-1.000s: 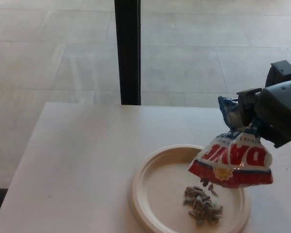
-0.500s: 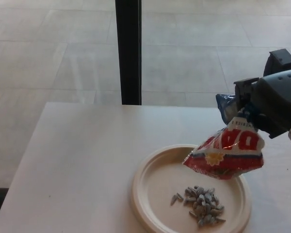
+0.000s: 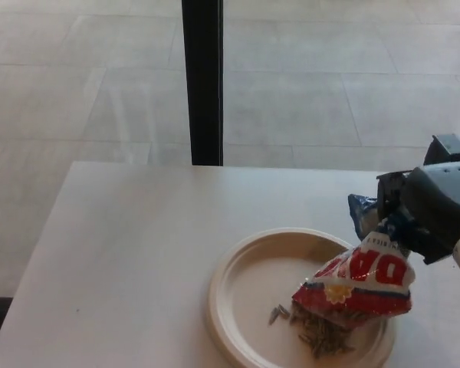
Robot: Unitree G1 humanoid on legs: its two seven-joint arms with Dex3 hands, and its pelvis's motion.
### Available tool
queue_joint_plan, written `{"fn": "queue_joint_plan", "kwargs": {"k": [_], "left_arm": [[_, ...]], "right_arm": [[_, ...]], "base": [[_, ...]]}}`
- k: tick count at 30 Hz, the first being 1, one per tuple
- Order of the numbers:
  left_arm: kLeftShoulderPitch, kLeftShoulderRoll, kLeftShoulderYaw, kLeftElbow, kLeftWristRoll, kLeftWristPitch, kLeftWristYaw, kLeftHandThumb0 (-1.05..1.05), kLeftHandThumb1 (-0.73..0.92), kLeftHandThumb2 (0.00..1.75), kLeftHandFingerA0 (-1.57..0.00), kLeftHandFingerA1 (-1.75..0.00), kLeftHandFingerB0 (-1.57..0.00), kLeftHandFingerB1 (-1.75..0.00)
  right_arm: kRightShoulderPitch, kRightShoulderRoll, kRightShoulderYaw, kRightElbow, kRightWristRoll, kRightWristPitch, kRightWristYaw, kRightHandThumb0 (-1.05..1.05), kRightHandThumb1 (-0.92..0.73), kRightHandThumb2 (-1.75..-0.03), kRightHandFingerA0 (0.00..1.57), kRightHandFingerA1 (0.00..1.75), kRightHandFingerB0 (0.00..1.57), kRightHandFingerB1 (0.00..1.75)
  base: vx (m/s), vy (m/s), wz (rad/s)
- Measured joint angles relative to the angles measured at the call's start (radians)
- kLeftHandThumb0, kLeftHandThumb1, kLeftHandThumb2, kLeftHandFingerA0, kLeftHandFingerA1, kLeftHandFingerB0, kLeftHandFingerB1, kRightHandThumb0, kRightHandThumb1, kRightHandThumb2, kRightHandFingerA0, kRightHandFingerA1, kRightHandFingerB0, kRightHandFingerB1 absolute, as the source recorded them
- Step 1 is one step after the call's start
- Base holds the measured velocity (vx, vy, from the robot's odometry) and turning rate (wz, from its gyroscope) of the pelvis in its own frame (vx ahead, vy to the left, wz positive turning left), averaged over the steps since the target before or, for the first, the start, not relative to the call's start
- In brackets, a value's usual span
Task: The robot uses its right hand to pick up a bag of sunflower seeds kept in the middle of the desk and tilts it over a plate kept next to it to pour out a few seeds and then puts the bag of seeds back on the desk
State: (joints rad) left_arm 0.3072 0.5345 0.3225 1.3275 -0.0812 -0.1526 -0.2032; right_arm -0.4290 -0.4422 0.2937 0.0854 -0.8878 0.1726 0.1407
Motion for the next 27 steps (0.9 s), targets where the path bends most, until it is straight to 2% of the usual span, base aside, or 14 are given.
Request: {"fn": "queue_joint_plan", "kwargs": {"k": [1, 2, 3, 5, 6, 9, 12, 16, 17, 18, 19, 22, 26, 27], "left_arm": [[0.000, 0.000, 0.000, 0.000, 0.000, 0.000, 0.000, -0.47, 0.65, 0.59, -0.67, -0.63, -0.59, -0.46], [0.000, 0.000, 0.001, 0.001, 0.000, 0.000, 0.000, -0.47, 0.65, 0.59, -0.67, -0.63, -0.59, -0.46], [0.000, 0.000, 0.001, 0.001, 0.000, 0.000, 0.000, -0.47, 0.63, 0.59, -0.69, -0.67, -0.61, -0.45], [0.000, 0.000, 0.002, 0.002, 0.000, 0.000, 0.001, -0.47, 0.64, 0.59, -0.68, -0.68, -0.59, -0.45], [-0.001, 0.000, 0.002, 0.002, 0.000, 0.000, 0.001, -0.48, 0.64, 0.58, -0.68, -0.65, -0.63, -0.46], [-0.001, -0.001, 0.007, 0.004, -0.001, 0.000, 0.001, -0.45, 0.65, 0.59, -0.67, -0.64, -0.62, -0.47], [-0.001, -0.002, 0.010, 0.006, -0.001, 0.000, 0.001, -0.47, 0.64, 0.60, -0.65, -0.60, -0.60, -0.45], [0.001, -0.002, 0.010, 0.007, 0.000, 0.000, 0.001, -0.47, 0.63, 0.59, -0.68, -0.64, -0.63, -0.46], [0.001, -0.002, 0.011, 0.008, -0.001, 0.000, 0.001, -0.46, 0.63, 0.59, -0.68, -0.67, -0.67, -0.49], [0.002, -0.003, 0.013, 0.008, -0.001, 0.000, 0.001, -0.45, 0.64, 0.59, -0.67, -0.66, -0.64, -0.49], [0.004, -0.004, 0.015, 0.008, -0.001, 0.000, 0.001, -0.46, 0.64, 0.59, -0.68, -0.68, -0.65, -0.48], [0.009, -0.011, 0.021, 0.007, -0.002, 0.000, 0.000, -0.46, 0.64, 0.59, -0.68, -0.68, -0.65, -0.48], [0.011, -0.015, 0.024, 0.006, -0.002, 0.000, 0.000, -0.47, 0.60, 0.58, -0.64, -0.64, -0.69, -0.50], [0.012, -0.015, 0.025, 0.006, -0.002, 0.000, 0.000, -0.49, 0.65, 0.60, -0.67, -0.62, -0.66, -0.47]], "right_arm": [[0.009, 0.006, -0.008, 0.001, 0.006, 0.011, 0.007, -0.36, -0.63, -0.72, 0.91, 1.75, 0.66, 1.64], [0.021, 0.012, -0.019, 0.005, 0.014, 0.026, 0.017, -0.36, -0.63, -0.72, 0.91, 1.75, 0.66, 1.64], [0.030, 0.016, -0.032, 0.008, 0.022, 0.036, 0.023, -0.33, -0.59, -0.87, 0.91, 1.75, 0.66, 1.72], [0.043, 0.023, -0.051, 0.019, 0.036, 0.058, 0.035, -0.30, -0.59, -0.88, 0.90, 1.75, 0.65, 1.70], [0.046, 0.026, -0.059, 0.023, 0.040, 0.067, 0.038, -0.32, -0.61, -0.89, 0.86, 1.75, 0.65, 1.49], [0.062, 0.042, -0.102, 0.040, 0.068, 0.102, 0.049, -0.34, -0.68, -0.84, 0.85, 1.75, 0.64, 1.54], [0.072, 0.059, -0.139, 0.058, 0.095, 0.136, 0.055, -0.29, -0.60, -1.01, 0.88, 1.75, 0.74, 1.55], [0.097, 0.081, -0.198, 0.065, 0.142, 0.173, 0.061, -0.29, -0.53, -1.03, 0.89, 1.75, 0.73, 1.62], [0.107, 0.086, -0.213, 0.065, 0.156, 0.184, 0.064, -0.30, -0.54, -1.02, 0.89, 1.75, 0.77, 1.55], [0.114, 0.091, -0.224, 0.066, 0.167, 0.195, 0.065, -0.37, -0.47, -1.10, 1.16, 1.34, 0.99, 1.21], [0.119, 0.095, -0.230, 0.067, 0.174, 0.203, 0.066, -0.31, -0.50, -1.07, 0.90, 1.75, 0.81, 1.47], [0.157, 0.112, -0.250, 0.067, 0.205, 0.223, 0.066, -0.31, -0.50, -1.07, 0.90, 1.75, 0.81, 1.47], [0.215, 0.135, -0.265, 0.043, 0.243, 0.225, 0.060, -0.31, -0.48, -1.12, 0.86, 1.68, 0.77, 1.31], [0.230, 0.142, -0.266, 0.036, 0.252, 0.223, 0.057, -0.24, -0.47, -1.11, 0.90, 1.72, 0.78, 1.48]], "base": [[0.00, 0.000, 0.00], [0.00, 0.000, 0.00], [0.00, 0.000, 0.00], [0.00, 0.000, 0.00], [0.00, 0.000, 0.00], [0.00, 0.000, 0.00], [0.00, 0.000, 0.00], [0.00, 0.000, 0.00], [0.00, 0.000, 0.00], [0.00, 0.000, 0.00], [0.00, 0.000, 0.00], [0.00, 0.000, 0.00], [0.00, 0.000, 0.00], [0.00, 0.000, 0.00]]}}
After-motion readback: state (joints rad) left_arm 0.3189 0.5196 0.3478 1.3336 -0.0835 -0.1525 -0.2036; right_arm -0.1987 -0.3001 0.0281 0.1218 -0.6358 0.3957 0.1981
